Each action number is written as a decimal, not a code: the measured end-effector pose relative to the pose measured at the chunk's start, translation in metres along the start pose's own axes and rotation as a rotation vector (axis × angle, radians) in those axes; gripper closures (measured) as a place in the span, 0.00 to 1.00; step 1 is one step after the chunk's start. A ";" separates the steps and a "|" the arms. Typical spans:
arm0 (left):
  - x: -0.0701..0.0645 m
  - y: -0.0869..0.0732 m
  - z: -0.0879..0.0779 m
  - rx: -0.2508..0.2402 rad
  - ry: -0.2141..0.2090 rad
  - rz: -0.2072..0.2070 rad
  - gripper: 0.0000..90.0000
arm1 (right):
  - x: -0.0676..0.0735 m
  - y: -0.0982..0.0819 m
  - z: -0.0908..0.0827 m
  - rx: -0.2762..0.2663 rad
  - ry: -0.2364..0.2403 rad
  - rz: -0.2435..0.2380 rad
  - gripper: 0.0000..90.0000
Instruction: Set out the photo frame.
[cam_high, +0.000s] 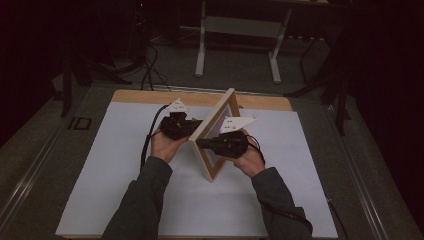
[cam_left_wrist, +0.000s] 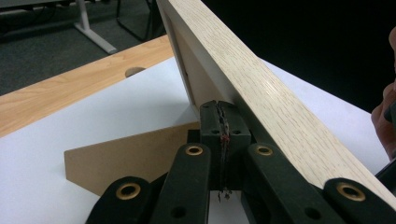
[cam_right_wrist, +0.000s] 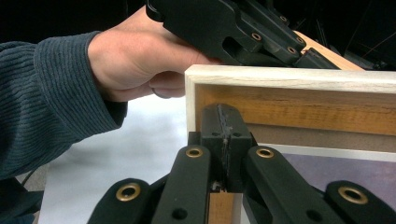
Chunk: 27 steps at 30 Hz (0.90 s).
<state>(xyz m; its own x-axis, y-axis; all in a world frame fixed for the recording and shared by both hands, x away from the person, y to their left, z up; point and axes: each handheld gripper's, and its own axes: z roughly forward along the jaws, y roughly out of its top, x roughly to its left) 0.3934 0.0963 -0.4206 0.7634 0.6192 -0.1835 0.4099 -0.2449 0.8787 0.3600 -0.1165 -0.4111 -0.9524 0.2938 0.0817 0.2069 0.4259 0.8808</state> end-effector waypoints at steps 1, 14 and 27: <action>0.000 0.000 0.000 -0.001 -0.002 -0.002 1.00 | 0.000 0.000 0.000 0.000 0.000 0.000 1.00; 0.000 0.001 -0.008 -0.006 0.004 -0.010 1.00 | 0.003 0.001 0.003 0.022 -0.032 -0.021 0.99; -0.004 0.006 -0.032 -0.043 0.050 -0.054 0.89 | -0.007 -0.009 -0.001 0.062 -0.078 -0.006 0.94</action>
<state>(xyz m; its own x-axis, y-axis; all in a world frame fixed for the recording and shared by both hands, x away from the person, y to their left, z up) 0.3766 0.1164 -0.4006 0.7140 0.6679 -0.2101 0.4277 -0.1785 0.8861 0.3649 -0.1234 -0.4189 -0.9338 0.3559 0.0376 0.2170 0.4796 0.8502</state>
